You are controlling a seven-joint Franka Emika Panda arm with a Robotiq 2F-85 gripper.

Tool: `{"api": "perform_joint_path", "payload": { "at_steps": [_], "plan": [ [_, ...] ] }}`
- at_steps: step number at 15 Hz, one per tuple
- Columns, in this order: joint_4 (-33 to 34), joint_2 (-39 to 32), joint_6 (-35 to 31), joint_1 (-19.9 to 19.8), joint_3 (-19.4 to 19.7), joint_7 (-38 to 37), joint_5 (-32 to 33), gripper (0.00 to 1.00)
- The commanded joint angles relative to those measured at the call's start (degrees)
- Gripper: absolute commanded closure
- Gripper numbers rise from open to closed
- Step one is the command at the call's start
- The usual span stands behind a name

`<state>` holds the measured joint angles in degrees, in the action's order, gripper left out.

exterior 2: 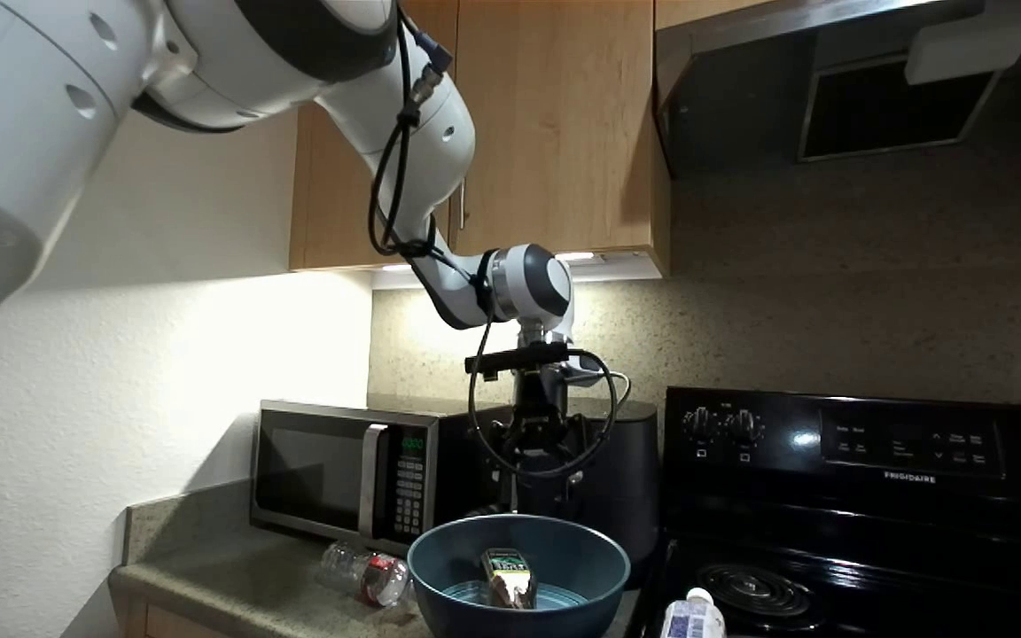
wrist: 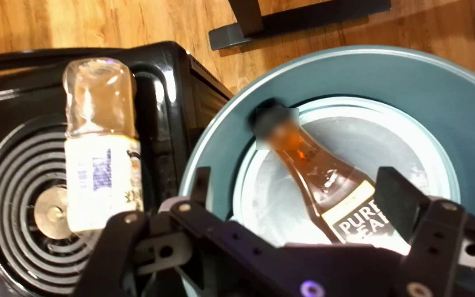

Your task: Remove the bottles from the bowl

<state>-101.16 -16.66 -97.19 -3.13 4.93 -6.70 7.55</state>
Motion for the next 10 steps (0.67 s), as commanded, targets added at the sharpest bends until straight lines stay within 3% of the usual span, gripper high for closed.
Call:
{"api": "perform_joint_path", "payload": {
  "at_steps": [1, 4, 5, 10],
  "plan": [
    [3.5, -3.1, 1.4, 0.5, -2.2, 8.8, 0.1, 0.0],
    [3.3, -4.3, 3.0, 0.1, -3.7, 16.4, -0.2, 0.0],
    [2.8, -3.7, 1.3, 0.8, -3.1, 11.2, 0.0, 0.0],
    [3.0, -4.4, 1.9, 0.6, -3.4, 14.4, 0.0, 0.0]
  ]
}}
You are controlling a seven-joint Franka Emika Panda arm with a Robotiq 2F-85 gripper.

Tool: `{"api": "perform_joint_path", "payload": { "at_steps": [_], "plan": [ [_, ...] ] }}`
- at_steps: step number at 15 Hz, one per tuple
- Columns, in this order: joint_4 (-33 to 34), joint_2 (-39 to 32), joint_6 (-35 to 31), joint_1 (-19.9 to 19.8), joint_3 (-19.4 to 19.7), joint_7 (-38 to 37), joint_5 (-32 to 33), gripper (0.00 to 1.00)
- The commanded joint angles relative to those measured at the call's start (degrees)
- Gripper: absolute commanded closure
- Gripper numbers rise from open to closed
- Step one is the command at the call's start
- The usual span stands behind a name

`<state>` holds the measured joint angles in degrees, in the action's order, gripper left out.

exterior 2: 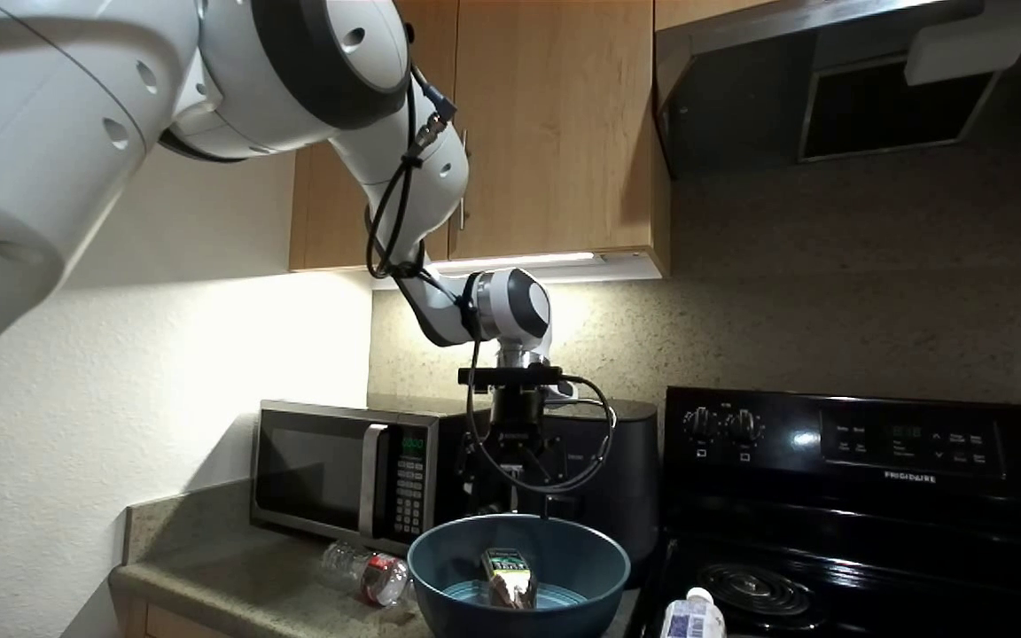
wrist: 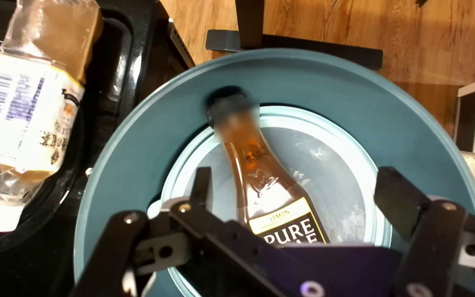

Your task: Remove the bottles from the bowl

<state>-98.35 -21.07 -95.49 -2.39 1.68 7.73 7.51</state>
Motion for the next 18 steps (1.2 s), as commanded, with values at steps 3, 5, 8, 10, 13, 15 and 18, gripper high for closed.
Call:
{"api": "perform_joint_path", "payload": {
  "at_steps": [3, 5, 8, 10, 13, 15, 18],
  "plan": [
    [1.1, -2.0, -0.2, -1.3, -1.6, 12.8, 0.0, 0.0],
    [1.0, -2.5, -1.2, -1.9, -2.2, 18.7, -0.2, 0.0],
    [2.1, -4.0, -0.2, -2.8, -3.0, 26.9, -0.6, 0.0],
    [1.1, -3.6, -0.8, -1.9, -2.4, 22.3, 0.2, 0.0],
    [1.6, -3.9, -0.8, -2.0, -2.3, 22.3, 0.2, 0.0],
    [2.7, -5.8, -0.9, -1.5, -2.4, 21.7, 0.8, 0.0],
    [4.0, -8.3, -0.5, -1.0, -2.5, 21.7, 1.9, 0.0]
  ]
}}
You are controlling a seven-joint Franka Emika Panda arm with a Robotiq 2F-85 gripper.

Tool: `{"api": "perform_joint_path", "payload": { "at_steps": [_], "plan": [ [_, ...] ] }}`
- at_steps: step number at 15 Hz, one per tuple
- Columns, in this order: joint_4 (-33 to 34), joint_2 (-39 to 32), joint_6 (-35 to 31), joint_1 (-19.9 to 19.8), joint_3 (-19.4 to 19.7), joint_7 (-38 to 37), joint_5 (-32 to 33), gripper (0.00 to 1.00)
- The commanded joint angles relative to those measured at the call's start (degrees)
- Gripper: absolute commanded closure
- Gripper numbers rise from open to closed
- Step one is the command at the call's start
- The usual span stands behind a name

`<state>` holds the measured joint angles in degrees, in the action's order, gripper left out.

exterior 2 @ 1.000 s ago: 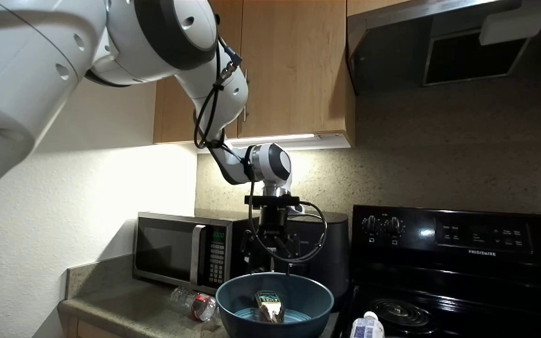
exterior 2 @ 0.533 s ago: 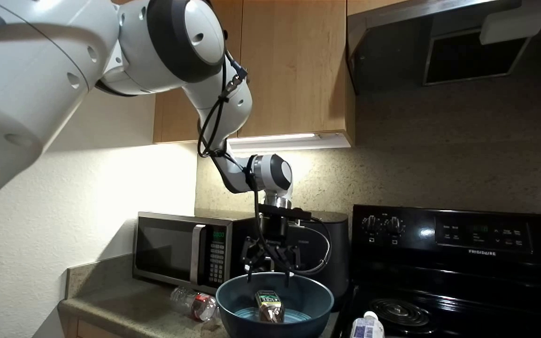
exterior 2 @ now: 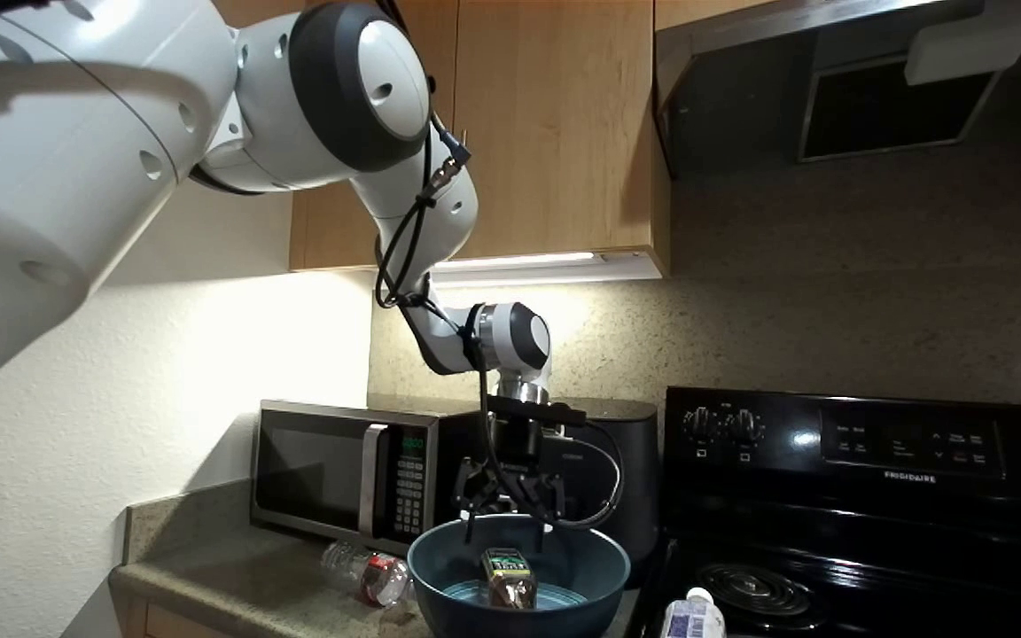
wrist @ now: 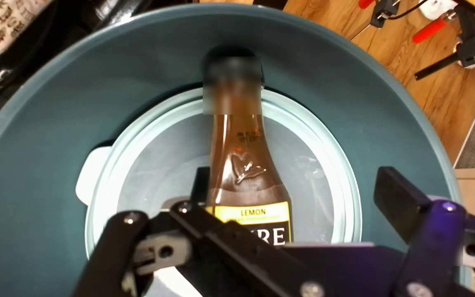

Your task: Remove the bottles from the bowl

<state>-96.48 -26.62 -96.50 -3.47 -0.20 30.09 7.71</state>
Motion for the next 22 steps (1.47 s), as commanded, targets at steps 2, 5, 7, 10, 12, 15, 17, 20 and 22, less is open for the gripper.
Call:
{"api": "perform_joint_path", "payload": {
  "at_steps": [2, 5, 7, 10, 12, 15, 17, 20, 22],
  "plan": [
    [3.2, -4.4, 0.7, -0.2, -0.8, -0.1, 1.7, 0.0],
    [5.2, -6.5, 0.7, -0.4, -0.8, 0.4, 2.4, 0.0],
    [6.6, -7.6, 1.0, -0.7, -0.7, 0.6, 2.9, 0.0],
    [8.5, -9.3, 1.4, -1.0, -0.7, 1.0, 3.5, 0.0],
    [9.5, -10.2, 2.0, -1.2, -0.9, 1.7, 3.5, 0.0],
    [10.8, -11.4, 2.9, -1.3, -1.1, 2.4, 3.3, 0.32],
    [11.4, -11.9, 3.6, -1.6, -1.3, 3.2, 3.0, 0.46],
    [12.3, -12.1, 4.3, -2.0, -1.5, 3.8, 2.2, 0.56],
    [11.9, -11.1, 4.1, -2.4, -1.7, 3.4, 1.5, 0.56]
  ]
}}
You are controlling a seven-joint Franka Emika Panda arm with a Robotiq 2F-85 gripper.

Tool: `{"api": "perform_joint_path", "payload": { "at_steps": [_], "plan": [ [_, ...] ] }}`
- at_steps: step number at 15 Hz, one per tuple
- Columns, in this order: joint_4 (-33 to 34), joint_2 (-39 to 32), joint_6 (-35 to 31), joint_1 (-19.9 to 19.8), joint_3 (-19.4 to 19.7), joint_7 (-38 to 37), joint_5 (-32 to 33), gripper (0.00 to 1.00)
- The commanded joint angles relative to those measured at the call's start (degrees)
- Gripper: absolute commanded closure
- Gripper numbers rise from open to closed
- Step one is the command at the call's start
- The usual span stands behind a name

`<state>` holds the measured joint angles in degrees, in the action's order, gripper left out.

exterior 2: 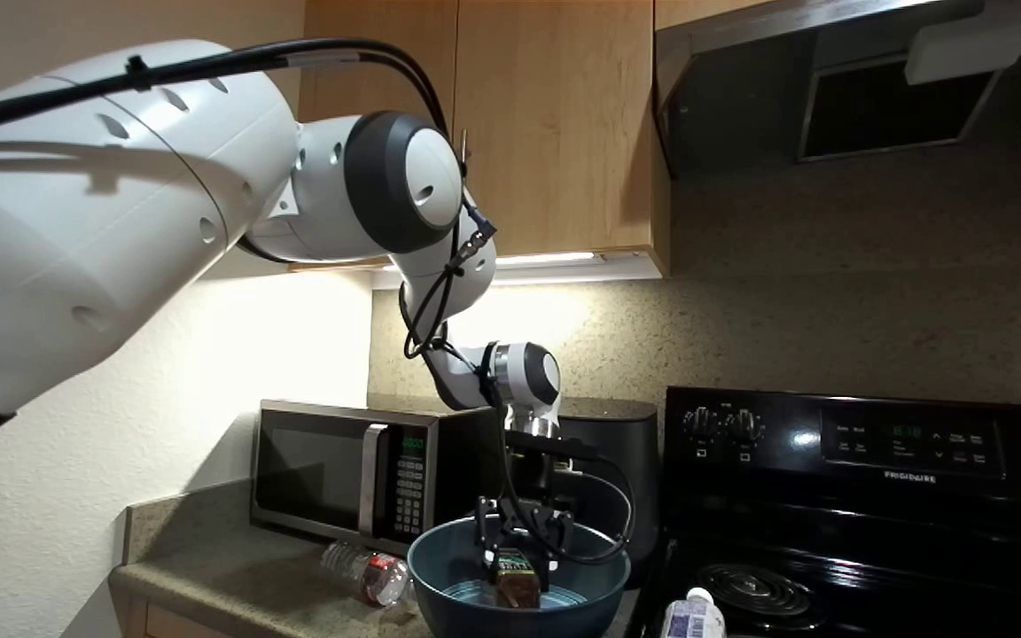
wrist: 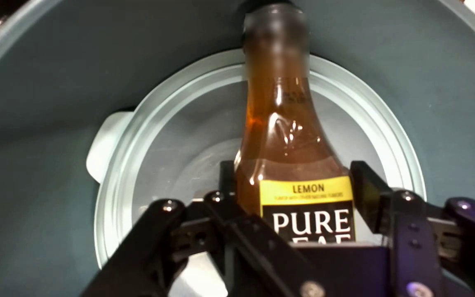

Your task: Remove the bottles from the bowl

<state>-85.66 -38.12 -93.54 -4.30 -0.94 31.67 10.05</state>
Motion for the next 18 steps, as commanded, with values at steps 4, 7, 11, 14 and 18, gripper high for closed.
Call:
{"api": "perform_joint_path", "payload": {
  "at_steps": [4, 7, 11, 14, 18],
  "plan": [
    [-2.8, 6.0, -1.9, -2.8, -0.6, -0.5, -2.6, 0.56],
    [-7.0, 11.6, -6.5, -3.3, 0.7, -6.0, -3.4, 0.56],
    [-11.1, 17.6, -9.6, -3.2, 2.9, -14.7, -3.4, 0.56],
    [-12.4, 19.9, -6.2, -4.0, 4.1, -18.7, -6.1, 0.56],
    [-10.9, 17.7, -6.0, -3.6, 4.5, -17.4, -5.7, 0.31]
  ]
}}
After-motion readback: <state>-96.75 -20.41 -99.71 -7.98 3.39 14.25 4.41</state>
